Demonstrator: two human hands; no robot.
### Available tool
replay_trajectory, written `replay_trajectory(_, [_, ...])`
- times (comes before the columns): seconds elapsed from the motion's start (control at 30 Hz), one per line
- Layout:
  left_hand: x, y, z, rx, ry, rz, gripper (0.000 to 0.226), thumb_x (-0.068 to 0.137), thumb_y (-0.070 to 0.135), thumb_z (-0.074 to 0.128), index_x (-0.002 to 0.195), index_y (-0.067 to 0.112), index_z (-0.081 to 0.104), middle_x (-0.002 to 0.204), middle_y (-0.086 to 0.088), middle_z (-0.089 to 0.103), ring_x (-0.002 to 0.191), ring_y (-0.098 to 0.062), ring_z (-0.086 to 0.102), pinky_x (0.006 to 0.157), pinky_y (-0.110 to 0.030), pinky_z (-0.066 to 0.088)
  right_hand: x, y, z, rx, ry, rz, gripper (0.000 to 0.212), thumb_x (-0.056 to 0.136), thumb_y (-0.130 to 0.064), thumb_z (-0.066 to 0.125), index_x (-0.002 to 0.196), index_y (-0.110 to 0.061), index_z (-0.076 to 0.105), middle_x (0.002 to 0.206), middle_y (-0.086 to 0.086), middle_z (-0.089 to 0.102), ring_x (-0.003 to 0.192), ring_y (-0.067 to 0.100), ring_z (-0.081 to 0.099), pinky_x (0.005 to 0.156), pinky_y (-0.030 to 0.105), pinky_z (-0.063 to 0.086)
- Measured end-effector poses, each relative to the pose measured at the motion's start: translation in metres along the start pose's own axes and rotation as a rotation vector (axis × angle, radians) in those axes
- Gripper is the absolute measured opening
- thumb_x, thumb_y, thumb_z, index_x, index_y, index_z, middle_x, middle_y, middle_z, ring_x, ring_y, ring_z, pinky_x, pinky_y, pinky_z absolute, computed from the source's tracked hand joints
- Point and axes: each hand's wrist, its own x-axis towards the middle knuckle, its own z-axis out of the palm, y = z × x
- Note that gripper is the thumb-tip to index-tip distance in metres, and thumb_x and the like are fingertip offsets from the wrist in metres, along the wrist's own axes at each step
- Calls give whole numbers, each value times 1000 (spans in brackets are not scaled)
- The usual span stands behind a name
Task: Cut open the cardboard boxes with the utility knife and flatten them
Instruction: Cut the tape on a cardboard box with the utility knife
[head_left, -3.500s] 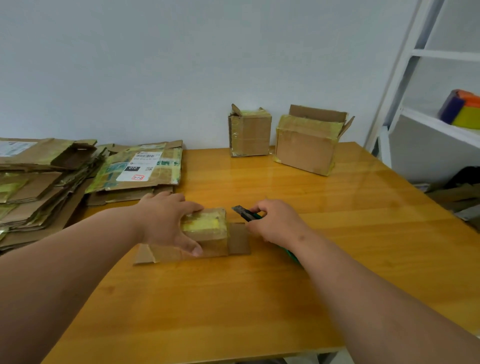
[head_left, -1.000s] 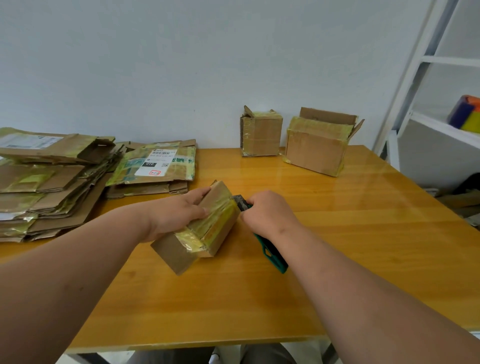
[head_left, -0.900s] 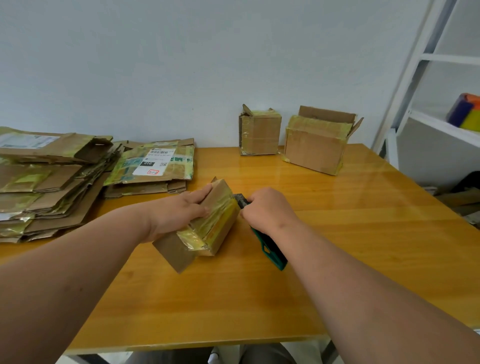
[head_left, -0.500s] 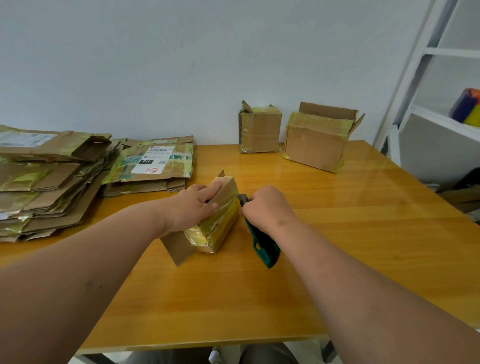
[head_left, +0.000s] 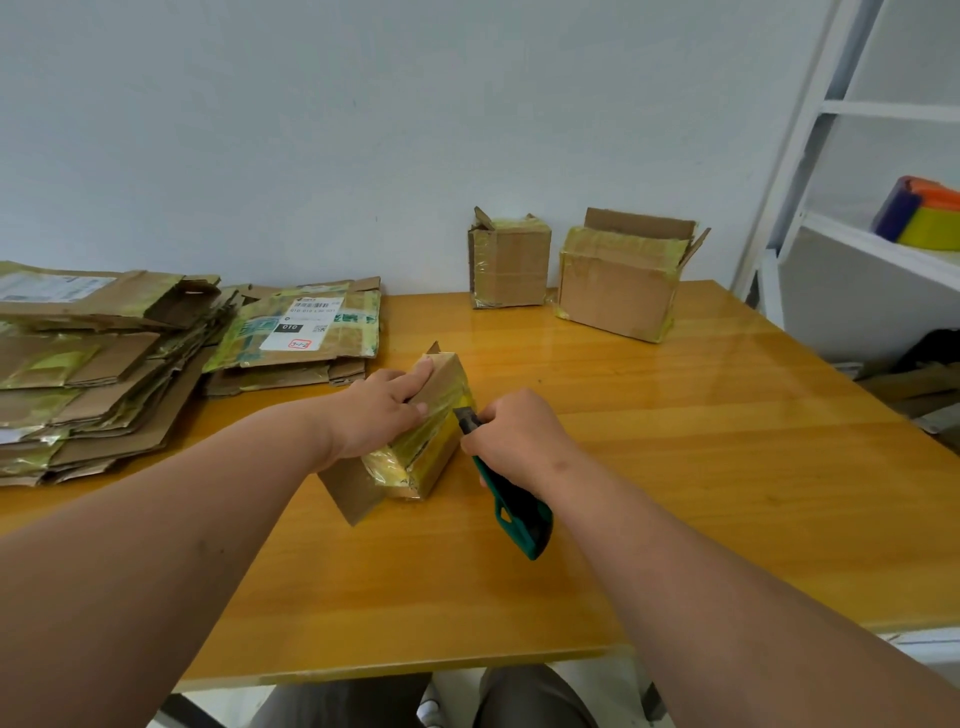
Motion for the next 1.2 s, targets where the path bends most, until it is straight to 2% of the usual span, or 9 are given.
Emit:
replay_trajectory(0.1, [-1,0,1,5,10,-3,57,105,38,34,154,41,5,158,3,17,138,-28,29,114,-43,25,-9,-1,-2,-15,-40,-10,19,81,-7,60,88,10,60,76,13,52,67,27,53,62,50,53])
replay_trajectory(0.23, [-1,2,2,34,21,-2,56,105,38,33,154,42,5,159,2,16,140,-29,26,115,-45,23,-19,-1,-2,-36,-55,-15,23,82,-7,60,94,12,61,77,13,52,68,25,49,58,46,46])
replay_trajectory(0.4, [-3,4,5,88,17,10,56,105,39,30,154,40,2,159,0,15,143,-30,20,117,-47,19,-24,-3,-5,-19,-48,-15,31,82,-8,61,104,14,61,78,17,53,69,25,48,62,53,50])
replay_trajectory(0.6, [-6,5,5,83,16,25,56,105,41,29,154,39,3,159,0,17,142,-29,21,116,-46,20,-19,-2,-7,105,0,74,43,77,-8,65,114,13,60,94,30,70,68,26,53,63,36,42])
replay_trajectory(0.77, [-6,3,4,51,15,18,55,105,40,29,154,39,4,159,1,16,142,-29,22,117,-47,19,-20,-5,-3,141,44,61,44,77,-9,65,116,11,60,109,32,66,68,30,58,68,52,56])
replay_trajectory(0.9, [-6,1,2,35,12,12,55,105,40,29,154,40,4,159,3,16,142,-28,24,117,-47,21,-20,-2,-2,174,54,66,42,80,-10,69,116,10,61,104,31,68,77,38,68,82,55,56])
replay_trajectory(1.0, [-6,-2,2,-3,19,8,55,105,40,30,153,41,5,159,4,16,141,-27,25,116,-47,23,-22,-2,-3,196,60,68,37,82,-9,70,113,11,63,89,25,70,74,36,69,78,52,58])
replay_trajectory(1.1, [-5,-4,2,-45,21,8,55,104,40,31,153,43,6,159,5,16,141,-27,26,116,-48,23,-26,-4,-6,202,54,64,32,85,-8,69,111,10,65,90,25,71,76,39,72,74,48,59])
replay_trajectory(1.2, [-5,-6,3,-88,28,9,55,104,39,33,153,43,8,158,6,18,138,-26,30,115,-46,26,-28,-4,-7,212,50,68,29,86,-6,69,111,8,64,80,18,68,60,30,68,68,43,60])
